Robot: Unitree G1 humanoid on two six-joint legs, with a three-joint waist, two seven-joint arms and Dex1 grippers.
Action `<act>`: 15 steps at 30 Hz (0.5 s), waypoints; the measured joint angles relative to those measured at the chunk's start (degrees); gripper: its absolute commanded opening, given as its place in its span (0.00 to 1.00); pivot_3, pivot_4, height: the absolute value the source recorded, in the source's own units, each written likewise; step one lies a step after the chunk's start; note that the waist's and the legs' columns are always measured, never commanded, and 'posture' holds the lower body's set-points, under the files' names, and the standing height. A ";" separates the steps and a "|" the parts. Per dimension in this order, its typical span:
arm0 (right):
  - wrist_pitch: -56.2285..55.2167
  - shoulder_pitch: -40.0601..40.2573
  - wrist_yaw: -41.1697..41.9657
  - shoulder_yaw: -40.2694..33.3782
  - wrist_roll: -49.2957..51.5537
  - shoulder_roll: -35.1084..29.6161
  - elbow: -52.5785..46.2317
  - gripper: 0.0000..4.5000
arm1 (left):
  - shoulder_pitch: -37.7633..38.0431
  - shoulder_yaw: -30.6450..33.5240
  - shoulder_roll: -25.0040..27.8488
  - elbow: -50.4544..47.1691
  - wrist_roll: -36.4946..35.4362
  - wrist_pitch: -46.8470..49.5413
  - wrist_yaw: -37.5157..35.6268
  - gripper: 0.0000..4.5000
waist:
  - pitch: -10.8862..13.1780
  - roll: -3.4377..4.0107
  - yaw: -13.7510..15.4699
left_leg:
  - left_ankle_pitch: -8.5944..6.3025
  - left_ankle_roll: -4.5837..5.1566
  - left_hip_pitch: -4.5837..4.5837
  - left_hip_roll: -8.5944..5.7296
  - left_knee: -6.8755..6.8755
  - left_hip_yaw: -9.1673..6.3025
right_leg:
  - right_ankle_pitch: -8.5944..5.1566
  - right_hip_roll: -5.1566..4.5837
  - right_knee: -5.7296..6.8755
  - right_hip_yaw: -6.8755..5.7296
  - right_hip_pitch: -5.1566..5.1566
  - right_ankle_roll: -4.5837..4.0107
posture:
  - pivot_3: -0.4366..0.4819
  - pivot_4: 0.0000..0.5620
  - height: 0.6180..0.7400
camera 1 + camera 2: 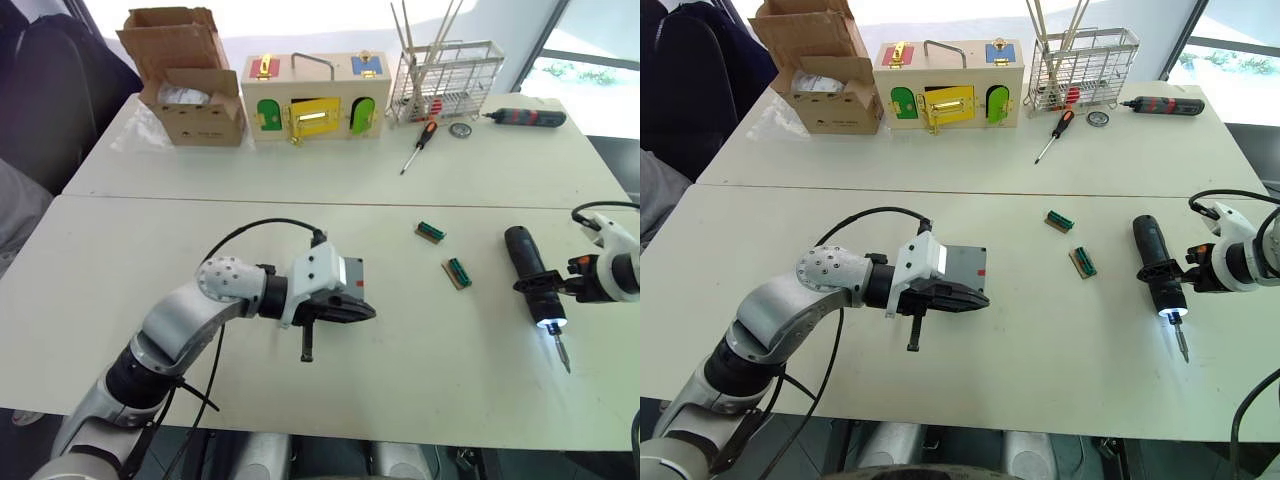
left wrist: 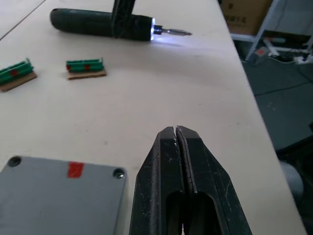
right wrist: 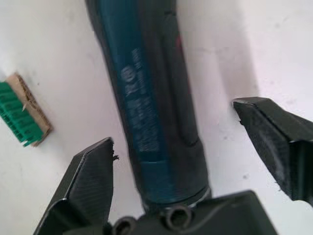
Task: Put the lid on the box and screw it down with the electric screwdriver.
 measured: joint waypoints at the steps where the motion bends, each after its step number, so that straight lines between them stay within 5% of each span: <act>1: -0.60 0.01 0.04 0.01 -0.67 0.08 0.00 1.00 | -0.06 0.94 0.06 0.41 0.05 0.06 0.84 0.00 | 0.00 0.00 -0.03 | 0.00 0.00 0.00 0.00 0.00 0.00 | 0.00 0.00 0.01 0.00 -0.01 0.00 | 0.48 0.27 0.96; 4: -3.37 -0.23 0.39 0.03 -2.35 0.15 0.11 1.00 | -0.59 3.43 0.18 1.46 0.81 -0.03 3.38 0.00 | 0.00 0.01 -0.11 | 0.00 0.00 0.00 0.00 0.00 0.00 | 0.00 0.00 0.03 0.00 -0.01 0.00 | 0.48 0.27 0.96; 9: -21.45 -4.17 7.91 -6.41 -2.55 0.54 -6.46 1.00 | 1.74 18.66 2.89 6.57 -2.41 5.62 9.84 0.00 | -0.01 0.04 -0.85 | 0.01 -0.03 0.01 0.15 -0.28 0.10 | 0.00 0.11 0.16 0.05 -0.34 0.04 | 0.48 0.27 0.96; 15: -28.60 23.82 18.15 -16.04 6.34 2.76 -37.27 1.00 | 19.23 28.62 11.47 0.29 -13.47 16.16 5.69 0.00 | -0.12 -0.31 0.53 | 0.00 -0.08 -0.29 -0.02 -0.19 -0.29 | 0.00 -0.05 0.11 -0.14 -0.35 0.02 | 0.48 0.27 0.96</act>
